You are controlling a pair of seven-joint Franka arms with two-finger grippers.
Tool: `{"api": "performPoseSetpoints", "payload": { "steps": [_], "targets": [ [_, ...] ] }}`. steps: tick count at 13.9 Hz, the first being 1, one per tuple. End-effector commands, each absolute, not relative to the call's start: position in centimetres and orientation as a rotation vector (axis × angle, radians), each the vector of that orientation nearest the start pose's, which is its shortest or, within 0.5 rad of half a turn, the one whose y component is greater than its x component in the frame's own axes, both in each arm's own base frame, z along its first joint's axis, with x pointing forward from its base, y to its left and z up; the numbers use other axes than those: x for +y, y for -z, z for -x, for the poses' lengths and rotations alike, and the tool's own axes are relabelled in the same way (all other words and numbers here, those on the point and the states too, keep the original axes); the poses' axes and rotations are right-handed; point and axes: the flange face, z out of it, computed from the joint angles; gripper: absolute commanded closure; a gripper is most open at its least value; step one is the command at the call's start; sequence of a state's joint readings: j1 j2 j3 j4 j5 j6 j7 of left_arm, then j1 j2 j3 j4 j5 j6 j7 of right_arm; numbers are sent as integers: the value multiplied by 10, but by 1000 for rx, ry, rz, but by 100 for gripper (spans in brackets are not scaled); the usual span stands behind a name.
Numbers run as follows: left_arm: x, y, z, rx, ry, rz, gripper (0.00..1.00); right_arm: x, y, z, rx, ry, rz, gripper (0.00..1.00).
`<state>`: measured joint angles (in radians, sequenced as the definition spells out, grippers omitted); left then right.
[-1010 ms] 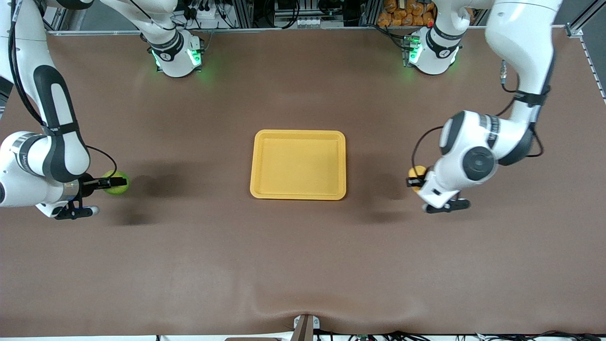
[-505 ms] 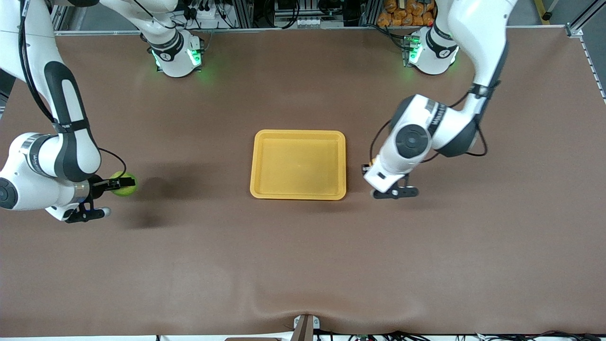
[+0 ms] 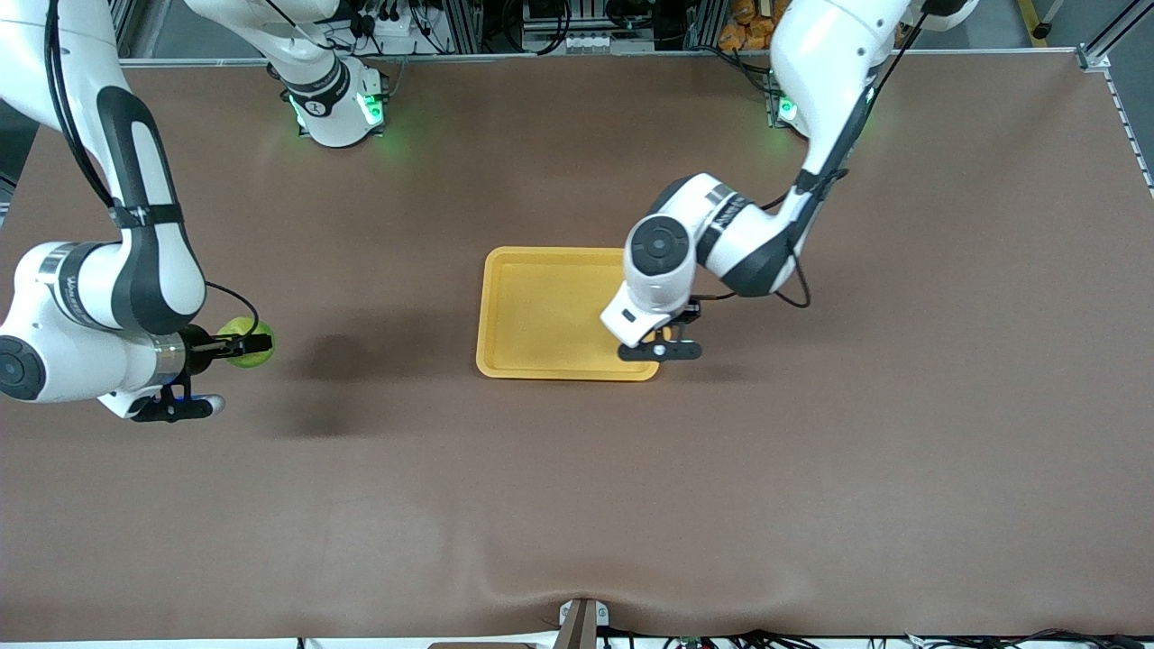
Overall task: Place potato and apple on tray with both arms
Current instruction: 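Carry the potato with the left gripper over the yellow tray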
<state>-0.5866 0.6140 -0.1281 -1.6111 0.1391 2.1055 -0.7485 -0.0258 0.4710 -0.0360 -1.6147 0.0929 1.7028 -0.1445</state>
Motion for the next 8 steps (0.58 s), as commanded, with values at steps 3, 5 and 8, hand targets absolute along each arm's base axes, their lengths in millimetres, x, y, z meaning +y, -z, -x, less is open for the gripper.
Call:
{"api": "performPoseSetpoints", "payload": {
  "steps": [3,5,8],
  "targets": [
    [-468,-240,-509,65,-22,2977,100,1,-350,-636,-60,-525,2914,81],
    [-475,-224,-499,67,-16,2951,100,15,-350,-636,-56,-531,2916,81],
    [-475,-214,-498,67,-27,2940,94,44,-353,-636,-15,-538,2936,81]
  ]
}}
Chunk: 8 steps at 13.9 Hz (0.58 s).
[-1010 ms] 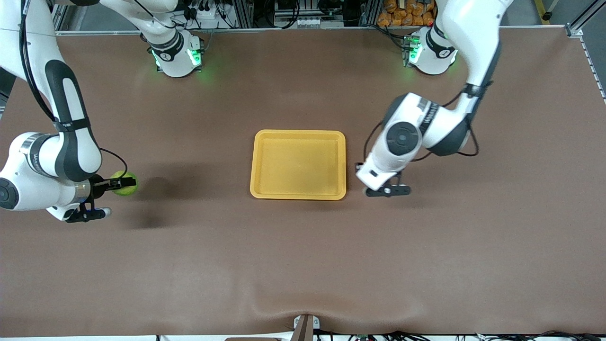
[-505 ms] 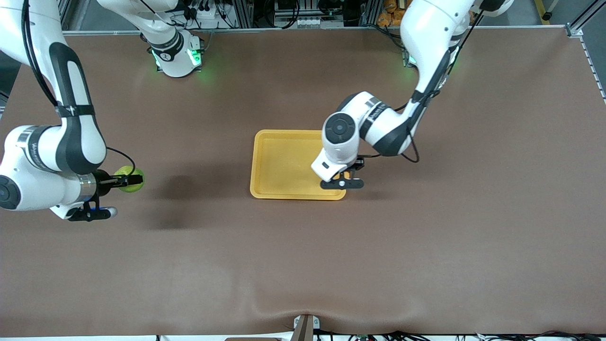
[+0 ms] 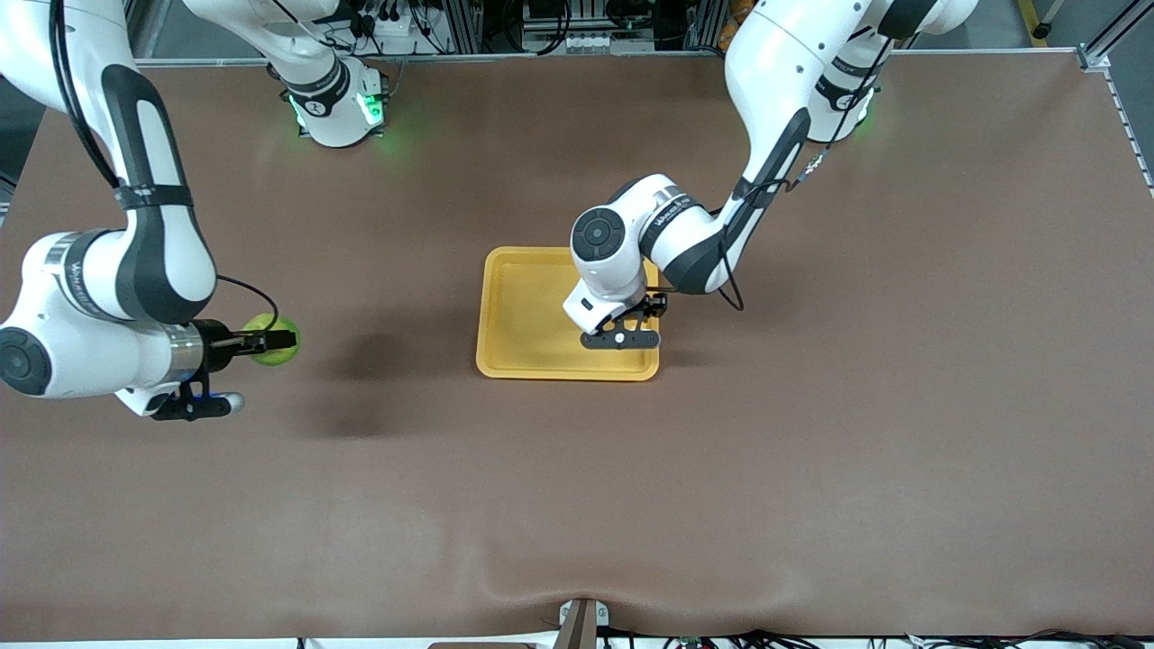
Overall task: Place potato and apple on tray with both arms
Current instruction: 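Carry the potato with the left gripper over the yellow tray, then release the potato onto the tray while the right gripper carries the apple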
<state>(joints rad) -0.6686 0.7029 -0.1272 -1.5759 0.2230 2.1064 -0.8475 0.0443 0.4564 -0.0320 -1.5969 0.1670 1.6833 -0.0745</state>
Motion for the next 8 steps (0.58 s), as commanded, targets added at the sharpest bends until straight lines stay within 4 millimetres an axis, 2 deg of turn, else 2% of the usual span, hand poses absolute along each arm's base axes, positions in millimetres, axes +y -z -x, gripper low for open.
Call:
{"api": "performPoseSetpoints", "payload": {
  "steps": [1,2,3,4,6,8],
  "targets": [
    [-474,-211,-498,65,-30,2938,88,51,-353,-635,-21,-542,2939,81],
    [-475,-210,-497,62,-33,2938,70,53,-353,-635,-26,-543,2939,81],
    [-473,-209,-499,51,-32,2938,38,61,-353,-635,-38,-542,2937,81],
    [-474,-210,-499,49,-31,2939,0,70,-355,-634,-26,-544,2935,81],
    [-471,-211,-502,39,-30,2940,0,90,-357,-632,14,-551,2949,81],
    [-470,-217,-505,28,-19,2947,0,116,-359,-628,-44,-550,2955,81]
  ]
}}
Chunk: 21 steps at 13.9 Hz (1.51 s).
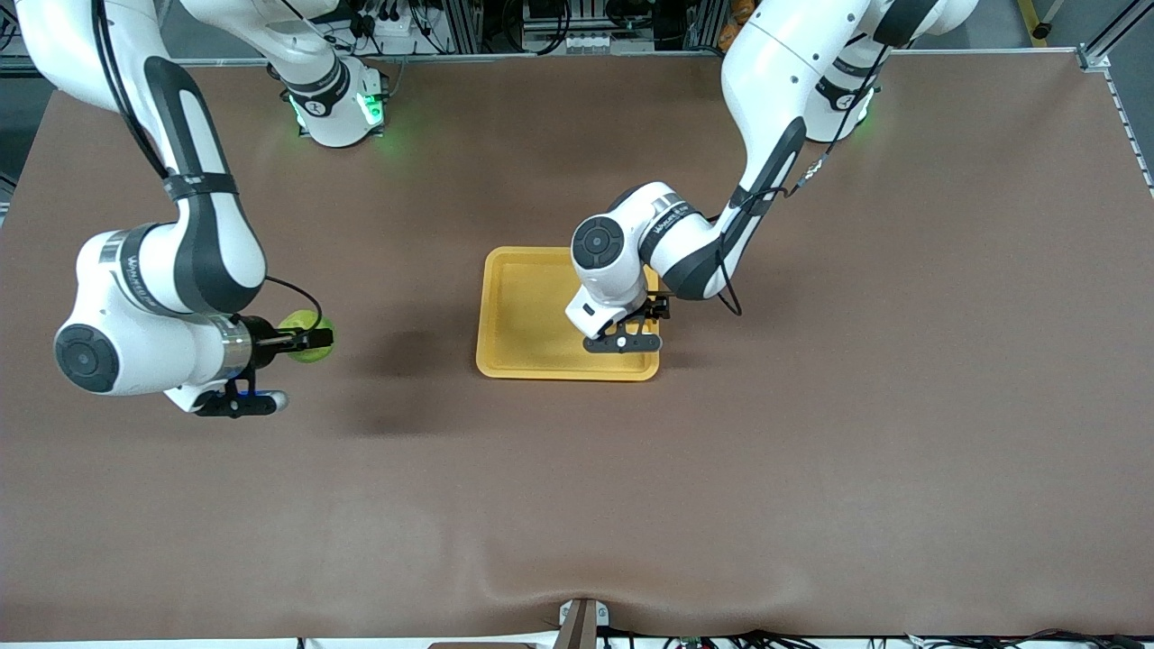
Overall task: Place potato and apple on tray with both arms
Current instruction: 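Release the potato onto the tray while the right gripper carries the apple, then lower the apple onto the tray with the right gripper while the left withdraws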
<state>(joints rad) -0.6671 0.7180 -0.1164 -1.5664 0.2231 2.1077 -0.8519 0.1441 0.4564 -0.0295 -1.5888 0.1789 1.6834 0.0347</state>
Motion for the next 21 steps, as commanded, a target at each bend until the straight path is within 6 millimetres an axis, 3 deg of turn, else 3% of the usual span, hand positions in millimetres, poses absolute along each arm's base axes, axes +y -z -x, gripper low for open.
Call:
{"api": "performPoseSetpoints", "payload": {
  "steps": [1,3,5,8,11,13,16,17,21],
  "targets": [
    [-471,-231,-510,19,5,2965,0,132,-359,-625,-73,-554,2957,81],
    [-468,-259,-524,-19,41,2990,0,148,-359,-623,-6,-561,2944,81],
    [-447,-296,-543,-97,69,3024,0,169,-359,-618,-17,-560,2952,81],
    [-415,-353,-563,-242,53,3091,0,225,-360,-605,48,-537,2989,81],
    [-379,-399,-576,-323,59,3092,0,254,-358,-596,43,-514,3003,81],
    [-355,-426,-582,-365,67,3091,0,290,-356,-582,71,-508,3023,81],
    [-324,-465,-584,-422,53,3099,0,337,-333,-564,72,-475,3043,81],
    [-322,-473,-583,-425,67,3104,0,346,-323,-562,68,-470,3048,81],
    [-284,-504,-583,-462,45,3077,0,382,-286,-545,86,-440,3014,81]
  ]
}}
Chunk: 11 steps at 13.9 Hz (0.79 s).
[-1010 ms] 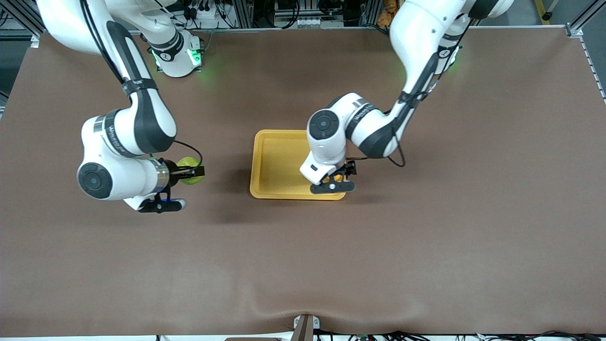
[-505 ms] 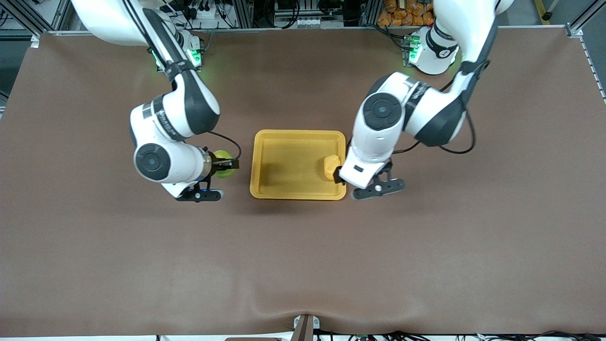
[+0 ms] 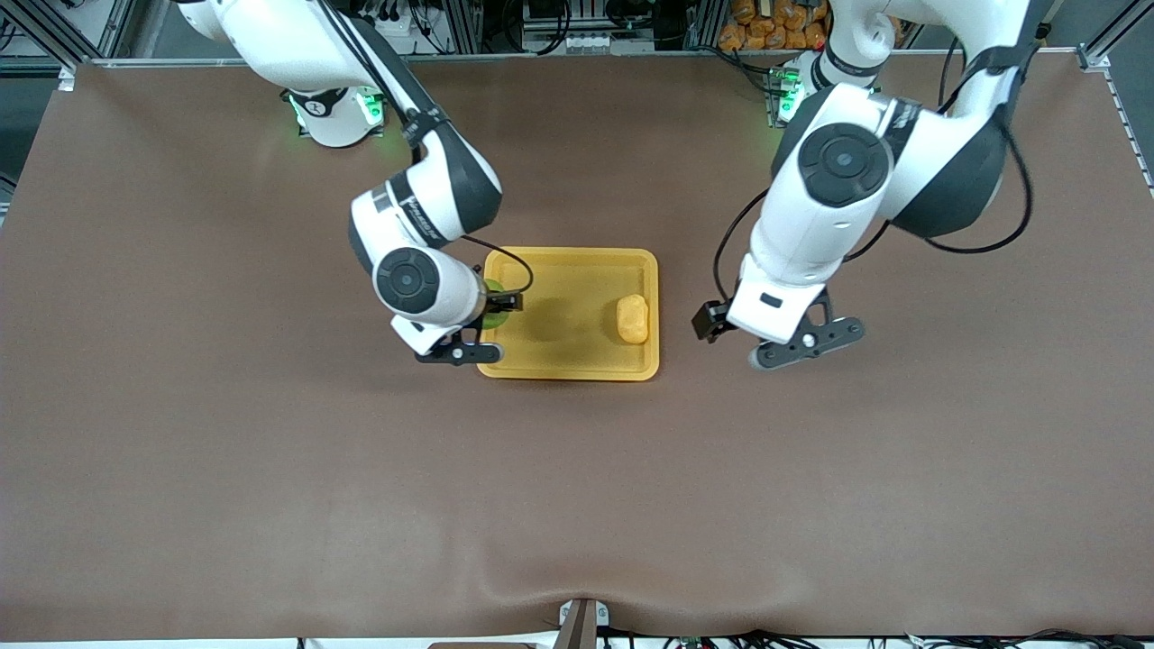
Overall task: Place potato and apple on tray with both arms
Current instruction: 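Lower the apple onto the tray with the right gripper while the left withdraws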
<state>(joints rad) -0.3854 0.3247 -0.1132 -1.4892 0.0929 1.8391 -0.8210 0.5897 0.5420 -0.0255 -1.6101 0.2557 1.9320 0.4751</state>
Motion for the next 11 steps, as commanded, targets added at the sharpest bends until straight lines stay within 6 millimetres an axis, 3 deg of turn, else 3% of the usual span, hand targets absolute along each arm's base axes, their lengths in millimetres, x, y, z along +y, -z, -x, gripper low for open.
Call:
{"api": "performPoseSetpoints", "payload": {
  "steps": [1,3,7,11],
  "targets": [
    [-274,-510,-584,-436,39,3076,0,388,-275,-540,103,-428,3019,80],
    [-259,-519,-584,-332,15,3088,0,399,-255,-533,106,-414,3028,79],
    [-221,-547,-579,-276,-15,3091,0,393,-224,-524,119,-361,3036,78],
    [-184,-570,-570,-303,-55,3070,0,391,-215,-522,122,-375,3044,77]
  ]
}}
